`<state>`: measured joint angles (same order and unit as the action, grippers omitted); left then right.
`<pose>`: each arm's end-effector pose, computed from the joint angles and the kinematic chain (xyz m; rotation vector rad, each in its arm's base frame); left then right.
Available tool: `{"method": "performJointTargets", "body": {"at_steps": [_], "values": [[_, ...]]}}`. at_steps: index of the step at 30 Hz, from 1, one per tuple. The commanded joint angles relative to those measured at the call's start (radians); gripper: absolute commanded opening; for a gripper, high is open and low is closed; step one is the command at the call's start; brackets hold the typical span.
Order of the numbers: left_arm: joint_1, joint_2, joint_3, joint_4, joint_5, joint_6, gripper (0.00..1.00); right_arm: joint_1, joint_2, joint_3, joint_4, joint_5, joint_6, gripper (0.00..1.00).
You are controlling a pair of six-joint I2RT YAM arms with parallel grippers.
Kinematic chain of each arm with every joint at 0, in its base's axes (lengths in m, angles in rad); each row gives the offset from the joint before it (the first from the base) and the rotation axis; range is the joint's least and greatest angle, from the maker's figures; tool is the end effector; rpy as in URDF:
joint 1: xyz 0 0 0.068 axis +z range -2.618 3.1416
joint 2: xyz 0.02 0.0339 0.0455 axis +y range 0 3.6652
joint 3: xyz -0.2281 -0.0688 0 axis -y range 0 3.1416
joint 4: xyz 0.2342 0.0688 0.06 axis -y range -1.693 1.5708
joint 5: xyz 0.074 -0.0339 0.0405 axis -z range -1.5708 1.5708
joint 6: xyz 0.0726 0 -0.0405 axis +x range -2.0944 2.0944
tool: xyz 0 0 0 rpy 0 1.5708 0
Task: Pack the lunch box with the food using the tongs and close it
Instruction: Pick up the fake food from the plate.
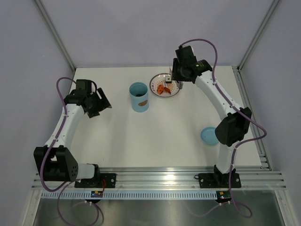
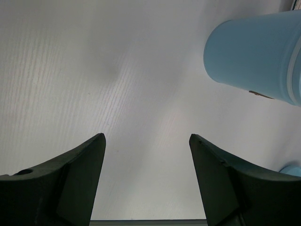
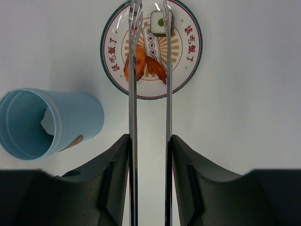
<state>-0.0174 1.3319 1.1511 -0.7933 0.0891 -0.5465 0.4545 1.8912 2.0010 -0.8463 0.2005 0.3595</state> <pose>0.2893 -0.0115 0.2310 -0.6387 2.4927 -0.3303 0.3887 0.1738 0.3178 -0.0068 2.2966 0.1906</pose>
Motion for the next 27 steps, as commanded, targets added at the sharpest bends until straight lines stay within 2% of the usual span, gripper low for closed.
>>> {"method": "performJointTargets", "body": {"at_steps": [1,8,27], "values": [[0.005,0.007,0.015,0.019,-0.014,0.011,0.76,0.001,0.075,0.051,-0.002,0.02,-0.037,0.47],[0.005,0.012,0.019,0.014,-0.022,0.013,0.76,-0.007,0.186,0.104,-0.011,0.024,-0.047,0.53],[0.007,0.03,0.019,0.017,-0.025,0.011,0.76,-0.008,0.305,0.174,-0.02,0.042,-0.07,0.57]]}}
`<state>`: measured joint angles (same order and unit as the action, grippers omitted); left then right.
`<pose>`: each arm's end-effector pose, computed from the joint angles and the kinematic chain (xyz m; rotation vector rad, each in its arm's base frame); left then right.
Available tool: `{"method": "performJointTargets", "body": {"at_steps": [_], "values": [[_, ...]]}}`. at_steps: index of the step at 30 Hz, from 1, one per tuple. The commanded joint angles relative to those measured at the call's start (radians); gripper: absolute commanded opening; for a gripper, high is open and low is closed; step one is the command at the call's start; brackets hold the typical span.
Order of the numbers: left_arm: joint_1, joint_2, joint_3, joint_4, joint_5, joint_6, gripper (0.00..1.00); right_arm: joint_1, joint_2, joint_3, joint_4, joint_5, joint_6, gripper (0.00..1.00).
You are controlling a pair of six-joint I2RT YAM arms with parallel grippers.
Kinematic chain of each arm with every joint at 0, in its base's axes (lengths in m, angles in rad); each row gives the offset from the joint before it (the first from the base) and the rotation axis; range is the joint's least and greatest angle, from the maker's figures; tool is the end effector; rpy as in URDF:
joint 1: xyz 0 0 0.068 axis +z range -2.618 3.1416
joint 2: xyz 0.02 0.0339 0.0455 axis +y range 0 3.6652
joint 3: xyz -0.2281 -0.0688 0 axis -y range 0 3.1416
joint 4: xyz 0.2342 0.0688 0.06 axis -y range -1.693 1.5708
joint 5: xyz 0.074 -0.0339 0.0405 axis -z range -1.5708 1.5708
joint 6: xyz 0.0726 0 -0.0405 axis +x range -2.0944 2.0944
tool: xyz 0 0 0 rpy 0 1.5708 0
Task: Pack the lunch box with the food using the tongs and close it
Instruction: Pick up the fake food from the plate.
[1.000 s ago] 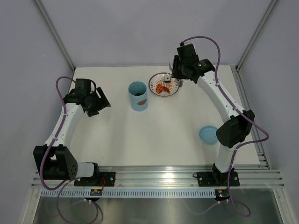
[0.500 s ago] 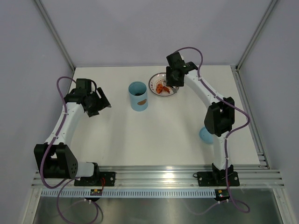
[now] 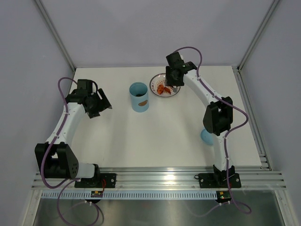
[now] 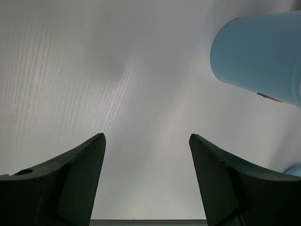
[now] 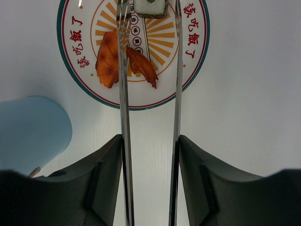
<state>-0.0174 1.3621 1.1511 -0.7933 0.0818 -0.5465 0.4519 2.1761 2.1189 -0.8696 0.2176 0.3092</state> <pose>0.2927 -0.0110 0.2228 -0.6505 2.5198 -0.3130 0.4333 0.1929 0.2317 -0.0862 2.4661 0.0555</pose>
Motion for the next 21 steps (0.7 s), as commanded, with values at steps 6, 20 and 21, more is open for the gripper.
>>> {"method": "performJointTargets", "body": {"at_steps": [6,20,21], "values": [[0.007,0.003,0.027,0.014,-0.017,0.013,0.76,-0.004,0.053,0.085,-0.008,0.017,-0.024,0.58],[0.007,0.005,0.03,0.011,-0.019,0.017,0.76,-0.005,0.142,0.159,-0.026,0.009,-0.024,0.59],[0.007,0.005,0.029,0.012,-0.019,0.016,0.76,-0.005,0.146,0.165,-0.028,0.009,-0.025,0.59]]}}
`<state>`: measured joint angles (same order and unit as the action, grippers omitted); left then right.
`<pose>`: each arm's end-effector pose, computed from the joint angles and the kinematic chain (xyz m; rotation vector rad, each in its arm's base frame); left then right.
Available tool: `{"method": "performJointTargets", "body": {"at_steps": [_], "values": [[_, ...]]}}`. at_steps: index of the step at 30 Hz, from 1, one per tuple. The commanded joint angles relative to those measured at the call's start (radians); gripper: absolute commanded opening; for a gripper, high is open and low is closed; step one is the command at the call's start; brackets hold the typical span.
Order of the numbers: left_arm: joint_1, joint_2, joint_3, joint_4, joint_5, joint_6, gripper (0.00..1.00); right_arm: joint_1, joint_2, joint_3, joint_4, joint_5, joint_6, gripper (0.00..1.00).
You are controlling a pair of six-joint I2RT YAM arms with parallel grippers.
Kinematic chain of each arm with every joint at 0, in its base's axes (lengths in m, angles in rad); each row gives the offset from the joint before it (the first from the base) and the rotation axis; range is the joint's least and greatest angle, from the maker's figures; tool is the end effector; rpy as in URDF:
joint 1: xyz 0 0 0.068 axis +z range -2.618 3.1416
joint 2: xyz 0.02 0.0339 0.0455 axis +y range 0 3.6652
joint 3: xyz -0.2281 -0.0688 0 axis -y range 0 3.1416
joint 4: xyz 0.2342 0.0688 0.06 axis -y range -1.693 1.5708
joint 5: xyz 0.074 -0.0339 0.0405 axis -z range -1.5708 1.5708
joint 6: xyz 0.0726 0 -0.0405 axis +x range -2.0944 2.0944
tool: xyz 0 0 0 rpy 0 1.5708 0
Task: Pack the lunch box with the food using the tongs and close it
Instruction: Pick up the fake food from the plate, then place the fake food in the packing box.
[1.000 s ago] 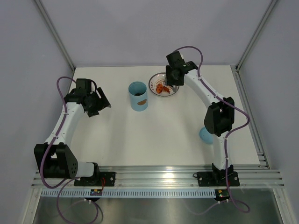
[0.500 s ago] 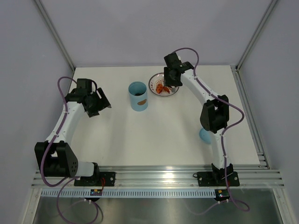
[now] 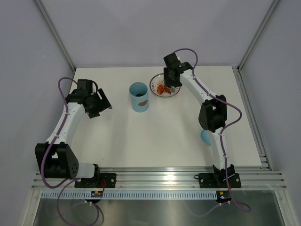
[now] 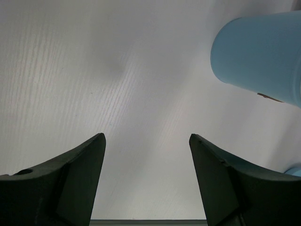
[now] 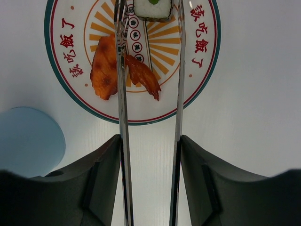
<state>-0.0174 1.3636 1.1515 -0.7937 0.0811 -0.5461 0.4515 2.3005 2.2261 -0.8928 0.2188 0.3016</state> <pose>0.2929 -0.0110 0.2225 -0.6507 2.5212 -0.3116 0.4498 0.2006 0.2067 -0.1021 2.5024 0.0309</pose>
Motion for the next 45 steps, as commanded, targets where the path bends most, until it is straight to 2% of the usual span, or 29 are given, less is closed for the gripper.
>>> {"method": "performJointTargets", "body": {"at_steps": [1,5,8,12,13,18,28,35,41,45], "values": [[0.008,0.003,0.028,0.013,-0.017,0.017,0.76,-0.005,0.025,0.063,-0.006,0.01,-0.018,0.59],[0.008,0.002,0.024,0.016,-0.017,0.015,0.76,-0.004,0.046,0.081,-0.014,0.017,-0.022,0.57],[0.01,0.002,0.02,0.016,-0.012,0.017,0.76,-0.005,0.04,0.079,-0.008,0.027,-0.024,0.52],[0.01,-0.001,0.011,0.021,-0.009,0.017,0.76,-0.005,0.017,0.056,0.011,0.033,-0.022,0.37],[0.01,-0.003,0.01,0.021,-0.007,0.015,0.76,-0.005,0.011,0.056,0.008,0.031,-0.022,0.31],[0.01,-0.006,0.008,0.022,-0.003,0.015,0.76,-0.005,-0.059,0.037,0.011,0.002,-0.012,0.17],[0.01,-0.017,0.007,0.027,0.005,0.011,0.76,0.004,-0.298,-0.075,0.028,-0.096,0.022,0.15],[0.01,-0.018,0.022,0.022,0.008,0.011,0.76,0.108,-0.504,-0.184,0.023,-0.087,0.013,0.14],[0.01,-0.024,0.02,0.024,0.008,0.003,0.76,0.231,-0.575,-0.184,-0.021,-0.127,-0.002,0.14],[0.01,-0.024,0.024,0.022,0.009,0.0,0.76,0.282,-0.553,-0.177,-0.028,-0.162,-0.002,0.14]]}}
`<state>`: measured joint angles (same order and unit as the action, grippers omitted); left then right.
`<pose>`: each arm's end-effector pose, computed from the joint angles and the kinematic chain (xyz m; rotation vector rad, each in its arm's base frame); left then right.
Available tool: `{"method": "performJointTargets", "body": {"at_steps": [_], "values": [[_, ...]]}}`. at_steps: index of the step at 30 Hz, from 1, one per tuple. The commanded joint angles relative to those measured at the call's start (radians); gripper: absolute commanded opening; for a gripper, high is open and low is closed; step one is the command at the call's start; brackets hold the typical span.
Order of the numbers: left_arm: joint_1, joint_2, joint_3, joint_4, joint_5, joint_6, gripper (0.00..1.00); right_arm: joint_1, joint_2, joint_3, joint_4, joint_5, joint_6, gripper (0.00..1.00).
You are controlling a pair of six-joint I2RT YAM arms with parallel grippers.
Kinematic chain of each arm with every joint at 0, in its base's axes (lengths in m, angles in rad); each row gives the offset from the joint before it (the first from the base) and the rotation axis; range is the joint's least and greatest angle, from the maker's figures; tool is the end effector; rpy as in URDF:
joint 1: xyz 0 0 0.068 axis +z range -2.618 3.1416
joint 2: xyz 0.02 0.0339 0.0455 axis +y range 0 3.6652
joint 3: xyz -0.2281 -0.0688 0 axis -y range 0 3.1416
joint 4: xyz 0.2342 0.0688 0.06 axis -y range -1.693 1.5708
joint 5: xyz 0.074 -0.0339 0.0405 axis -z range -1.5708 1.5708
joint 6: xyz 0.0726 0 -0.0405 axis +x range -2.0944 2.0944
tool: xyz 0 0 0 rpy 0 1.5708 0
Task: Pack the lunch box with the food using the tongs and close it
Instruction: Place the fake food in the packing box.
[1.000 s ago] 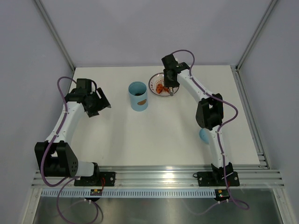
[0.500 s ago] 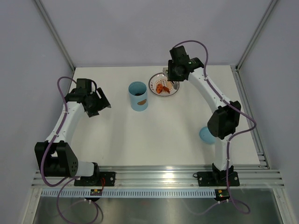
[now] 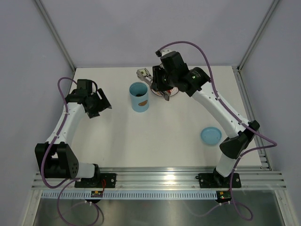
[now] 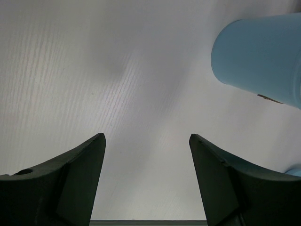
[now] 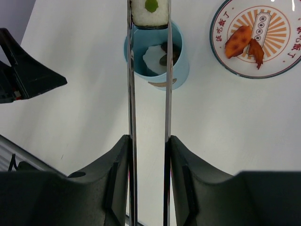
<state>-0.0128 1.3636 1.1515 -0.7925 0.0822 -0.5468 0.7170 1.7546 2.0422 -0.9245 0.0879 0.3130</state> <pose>0.2931 -0.0097 0.2226 -0.6565 2.5182 -0.3119 0.2958 0.2494 0.3747 -0.4018 2.2099 0.4716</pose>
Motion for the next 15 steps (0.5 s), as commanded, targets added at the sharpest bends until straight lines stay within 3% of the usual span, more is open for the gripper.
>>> {"method": "performJointTargets", "body": {"at_steps": [1,15], "values": [[0.005,-0.024,0.024,0.021,0.008,0.001,0.76,0.022,0.0,0.007,0.001,-0.031,-0.012,0.14],[0.005,-0.027,0.014,0.024,0.01,0.001,0.77,0.053,0.12,0.027,-0.014,-0.04,-0.023,0.23]]}}
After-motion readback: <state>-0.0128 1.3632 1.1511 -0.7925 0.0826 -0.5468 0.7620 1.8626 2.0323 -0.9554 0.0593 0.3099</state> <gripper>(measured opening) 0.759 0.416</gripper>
